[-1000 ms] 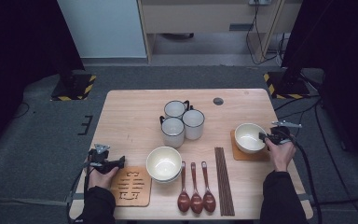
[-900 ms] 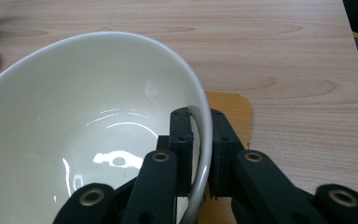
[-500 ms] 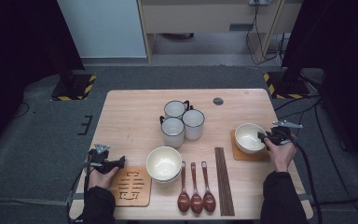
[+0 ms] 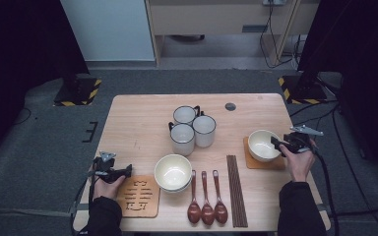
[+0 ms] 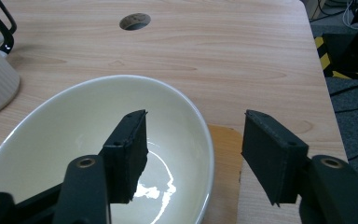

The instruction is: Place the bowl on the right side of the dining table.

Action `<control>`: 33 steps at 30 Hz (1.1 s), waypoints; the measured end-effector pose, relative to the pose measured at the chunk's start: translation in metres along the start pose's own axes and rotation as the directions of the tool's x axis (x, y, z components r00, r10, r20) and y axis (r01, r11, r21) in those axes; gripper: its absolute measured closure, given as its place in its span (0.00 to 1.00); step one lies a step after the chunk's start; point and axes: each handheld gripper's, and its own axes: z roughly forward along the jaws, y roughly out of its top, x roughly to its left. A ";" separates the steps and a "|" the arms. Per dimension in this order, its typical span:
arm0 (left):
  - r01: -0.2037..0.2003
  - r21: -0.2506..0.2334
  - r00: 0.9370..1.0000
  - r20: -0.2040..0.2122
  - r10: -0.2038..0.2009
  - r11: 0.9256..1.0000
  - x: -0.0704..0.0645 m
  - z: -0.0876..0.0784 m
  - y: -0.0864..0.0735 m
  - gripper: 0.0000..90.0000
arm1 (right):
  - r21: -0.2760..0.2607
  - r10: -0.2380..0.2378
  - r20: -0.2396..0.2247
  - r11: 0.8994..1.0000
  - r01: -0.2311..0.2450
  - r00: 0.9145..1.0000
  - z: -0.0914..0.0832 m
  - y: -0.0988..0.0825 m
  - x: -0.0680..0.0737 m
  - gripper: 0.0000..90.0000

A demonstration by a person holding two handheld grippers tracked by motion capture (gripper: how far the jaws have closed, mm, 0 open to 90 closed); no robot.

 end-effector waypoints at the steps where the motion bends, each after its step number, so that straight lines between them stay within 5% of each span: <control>1: -0.001 -0.002 1.000 0.000 0.001 1.000 0.000 -0.001 0.000 0.07 | -0.002 -0.003 0.002 1.000 0.003 1.000 -0.001 0.001 0.001 0.44; 7: 0.000 -0.035 1.000 0.003 0.000 0.999 -0.002 -0.007 0.003 0.16 | -0.028 -0.012 0.000 1.000 0.012 1.000 -0.008 0.005 0.005 0.43; 20: 0.044 -0.125 0.996 0.077 -0.035 0.991 -0.010 -0.028 0.014 0.32 | -0.059 -0.046 -0.043 0.997 0.043 0.998 -0.025 0.013 0.019 0.43; 33: 0.076 -0.255 0.986 0.163 -0.035 0.964 -0.025 -0.059 0.035 0.35 | -0.091 -0.097 -0.108 0.992 0.088 0.989 -0.037 0.024 0.042 0.44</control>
